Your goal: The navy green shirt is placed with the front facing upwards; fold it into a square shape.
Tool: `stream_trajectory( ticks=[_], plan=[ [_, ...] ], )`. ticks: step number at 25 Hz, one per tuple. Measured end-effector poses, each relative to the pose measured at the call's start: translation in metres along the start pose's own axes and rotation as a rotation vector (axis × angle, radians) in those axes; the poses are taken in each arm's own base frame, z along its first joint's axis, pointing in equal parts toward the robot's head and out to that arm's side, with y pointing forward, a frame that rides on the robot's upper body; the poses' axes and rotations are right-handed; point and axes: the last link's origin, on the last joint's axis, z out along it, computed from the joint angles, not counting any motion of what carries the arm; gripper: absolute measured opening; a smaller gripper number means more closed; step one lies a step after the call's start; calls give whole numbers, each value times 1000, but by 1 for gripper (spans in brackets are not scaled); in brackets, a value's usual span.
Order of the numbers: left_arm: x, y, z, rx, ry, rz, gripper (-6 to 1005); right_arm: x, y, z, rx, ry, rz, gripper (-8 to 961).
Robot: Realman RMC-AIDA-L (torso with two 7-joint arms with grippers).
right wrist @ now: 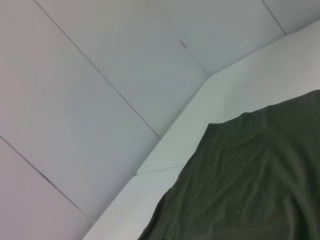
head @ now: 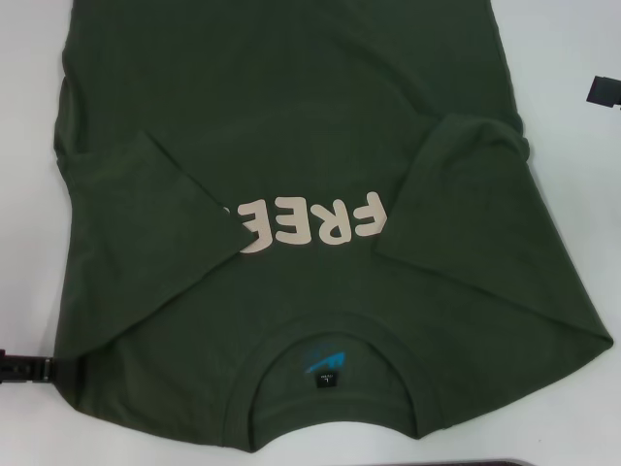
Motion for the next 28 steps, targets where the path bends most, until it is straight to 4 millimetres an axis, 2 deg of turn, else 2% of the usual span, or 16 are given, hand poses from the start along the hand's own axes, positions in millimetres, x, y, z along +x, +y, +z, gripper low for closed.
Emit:
stream_trajectory(
  ticks=[18,20,28],
  plan=[
    [4,2,2,-2,-5,14,517,-2,-1,0,5,-3,-2,837],
    [4,2,2,-3,-6,18,328,-2,-1,0,5,-3,-2,838],
    [5,2,3,2,-13,22,169,-2,-1,1,5,-3,-3,838]
  ],
)
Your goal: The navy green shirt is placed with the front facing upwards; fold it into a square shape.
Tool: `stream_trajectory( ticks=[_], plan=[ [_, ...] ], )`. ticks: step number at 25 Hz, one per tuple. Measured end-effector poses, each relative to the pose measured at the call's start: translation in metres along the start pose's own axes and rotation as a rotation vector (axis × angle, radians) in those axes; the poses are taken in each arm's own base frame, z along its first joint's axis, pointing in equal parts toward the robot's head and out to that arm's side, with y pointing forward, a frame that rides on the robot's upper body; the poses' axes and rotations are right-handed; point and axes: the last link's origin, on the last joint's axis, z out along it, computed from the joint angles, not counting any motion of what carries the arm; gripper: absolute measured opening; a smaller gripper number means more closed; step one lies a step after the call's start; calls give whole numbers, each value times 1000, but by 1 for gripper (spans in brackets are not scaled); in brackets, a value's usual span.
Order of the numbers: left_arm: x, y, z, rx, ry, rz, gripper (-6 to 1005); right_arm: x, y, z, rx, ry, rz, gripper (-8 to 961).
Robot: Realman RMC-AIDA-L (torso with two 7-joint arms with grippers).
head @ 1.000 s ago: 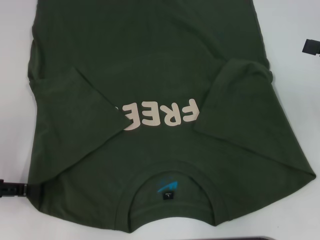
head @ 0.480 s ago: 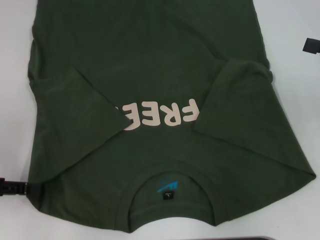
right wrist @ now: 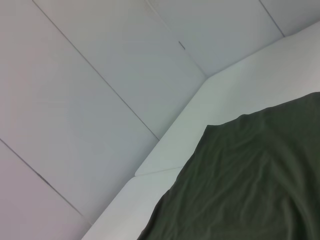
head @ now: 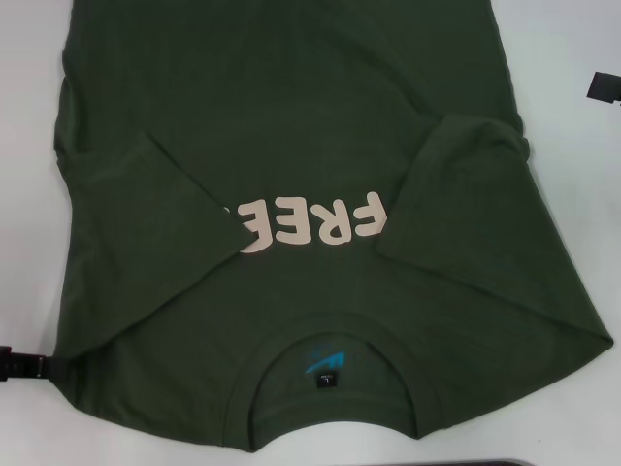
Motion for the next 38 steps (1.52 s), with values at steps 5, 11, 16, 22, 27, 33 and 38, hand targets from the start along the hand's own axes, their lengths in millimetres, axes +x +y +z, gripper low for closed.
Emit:
stream_trajectory(
  ticks=[5,11,16,22,27,33,38],
  plan=[
    [1,0,0,-1,-2,0,100,0,0,0,3,0,0,837],
    [-1,-1,-2,3,-3,-6,78,5,-3,-4,24,18,12,837],
    [-3,-2,-5,4,-6,-6,71,9,-5,-14,47,20,28,837],
    [-2,-2,-4,12,-2,0,63,10,-5,-16,48,19,31,838],
    [0,0,-2,14,-5,16,58,9,-5,-15,45,17,29,837],
    [-1,1,0,8,-10,9,51,6,-5,-12,43,19,23,837],
    [2,3,1,-1,-12,1,58,5,-5,-11,44,15,20,838]
  ],
)
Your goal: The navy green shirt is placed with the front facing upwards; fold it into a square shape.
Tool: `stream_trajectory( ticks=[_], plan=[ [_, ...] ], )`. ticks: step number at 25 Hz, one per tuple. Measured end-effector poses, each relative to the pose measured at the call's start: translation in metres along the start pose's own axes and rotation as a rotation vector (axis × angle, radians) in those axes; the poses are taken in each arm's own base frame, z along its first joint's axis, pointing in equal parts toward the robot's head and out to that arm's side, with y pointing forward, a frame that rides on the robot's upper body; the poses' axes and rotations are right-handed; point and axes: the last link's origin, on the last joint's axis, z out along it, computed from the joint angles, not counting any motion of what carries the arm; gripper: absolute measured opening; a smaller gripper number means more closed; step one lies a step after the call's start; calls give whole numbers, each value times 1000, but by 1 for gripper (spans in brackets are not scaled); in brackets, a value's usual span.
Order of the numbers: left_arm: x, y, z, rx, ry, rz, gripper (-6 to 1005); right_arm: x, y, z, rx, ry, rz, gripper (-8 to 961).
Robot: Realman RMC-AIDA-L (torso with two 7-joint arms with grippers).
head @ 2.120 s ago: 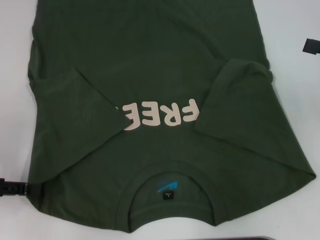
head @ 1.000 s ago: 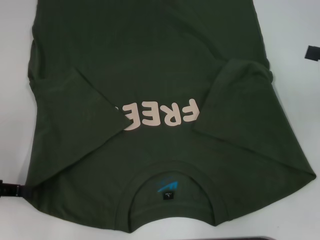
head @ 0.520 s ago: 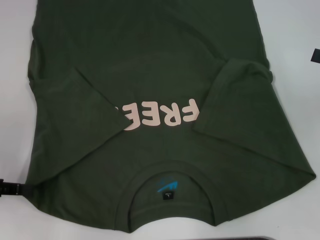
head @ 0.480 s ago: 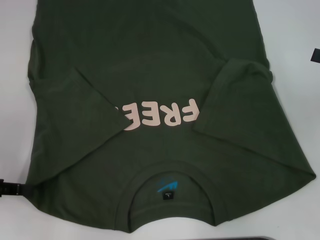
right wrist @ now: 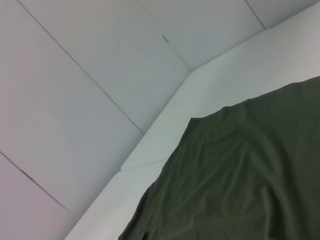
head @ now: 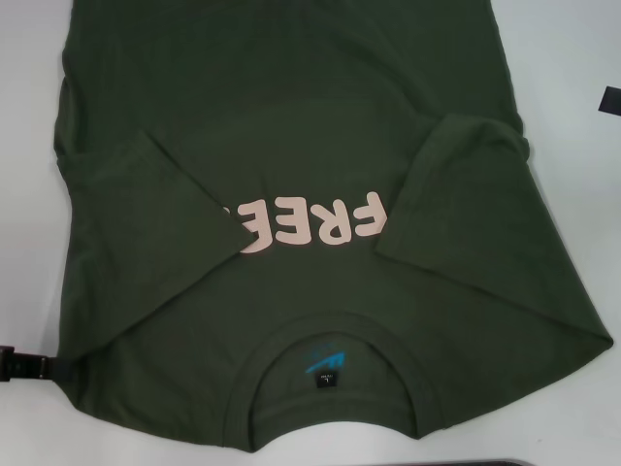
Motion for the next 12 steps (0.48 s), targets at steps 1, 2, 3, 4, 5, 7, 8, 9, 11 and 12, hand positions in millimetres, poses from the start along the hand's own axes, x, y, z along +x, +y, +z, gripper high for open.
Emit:
stream_trajectory(
  ticks=[1,2,3,4,5,7,8,9,11,12],
  plan=[
    [1,1,0,-5,0,-2,60,0,0,0,0,-1,-1,838],
    [1,1,0,-9,0,-3,61,-1,0,0,1,-2,-2,838],
    [1,2,-1,-13,0,-3,63,-1,0,0,0,-3,-3,838],
    [2,3,-1,-21,0,-3,64,-2,0,0,0,-4,-4,838],
    [2,4,-2,-26,-1,-5,66,-2,0,0,0,-5,-4,838],
    [3,5,-3,-32,-4,-9,93,-2,0,0,1,-5,-5,838],
    [3,5,-3,-31,-5,-13,118,-3,0,0,0,-5,-6,838],
    [3,5,-3,-30,-6,-16,144,-3,0,0,0,-5,-6,838],
    [3,5,-4,-29,-6,-20,195,-3,0,1,0,-5,-7,838],
    [3,5,-4,-27,-6,-23,221,-3,0,1,0,-5,-7,838]
  ],
)
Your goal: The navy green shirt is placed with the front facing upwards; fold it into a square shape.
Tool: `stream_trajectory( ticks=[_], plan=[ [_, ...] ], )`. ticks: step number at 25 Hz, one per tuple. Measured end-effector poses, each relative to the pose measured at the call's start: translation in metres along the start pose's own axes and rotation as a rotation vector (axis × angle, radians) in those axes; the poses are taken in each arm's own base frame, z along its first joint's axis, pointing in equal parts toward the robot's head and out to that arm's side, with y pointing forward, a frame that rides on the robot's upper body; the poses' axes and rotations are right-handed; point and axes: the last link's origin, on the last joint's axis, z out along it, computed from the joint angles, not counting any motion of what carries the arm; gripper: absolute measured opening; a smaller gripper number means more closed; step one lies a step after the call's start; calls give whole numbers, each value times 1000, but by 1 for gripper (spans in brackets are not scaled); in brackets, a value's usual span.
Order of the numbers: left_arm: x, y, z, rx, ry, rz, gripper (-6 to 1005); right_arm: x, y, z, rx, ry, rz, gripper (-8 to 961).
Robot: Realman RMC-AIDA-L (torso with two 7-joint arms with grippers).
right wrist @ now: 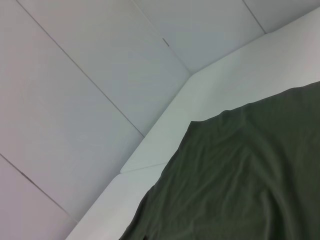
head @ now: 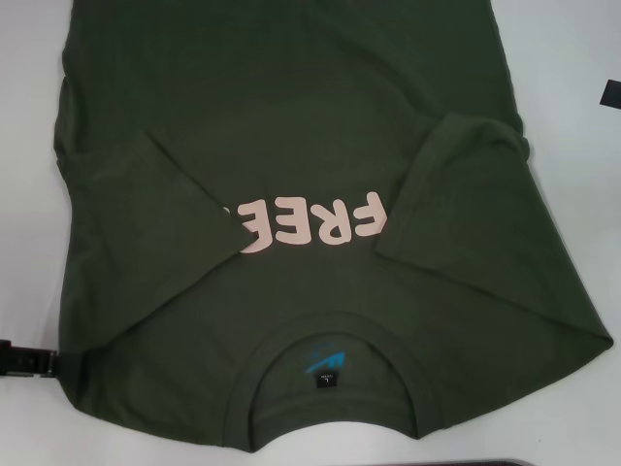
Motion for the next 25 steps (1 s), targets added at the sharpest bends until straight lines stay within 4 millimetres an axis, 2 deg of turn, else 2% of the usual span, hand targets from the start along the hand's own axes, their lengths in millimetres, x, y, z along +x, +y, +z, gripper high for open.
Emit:
stream_trajectory(
  ticks=[7,13,25],
  plan=[
    [0,-2,-5,12,4,-8,444,0,0,1,-3,0,1,838],
    [-1,-3,-5,21,1,-12,567,1,0,0,-3,0,4,838],
    [-2,-5,-1,25,-5,-15,568,1,0,1,-3,1,5,837]
  ],
)
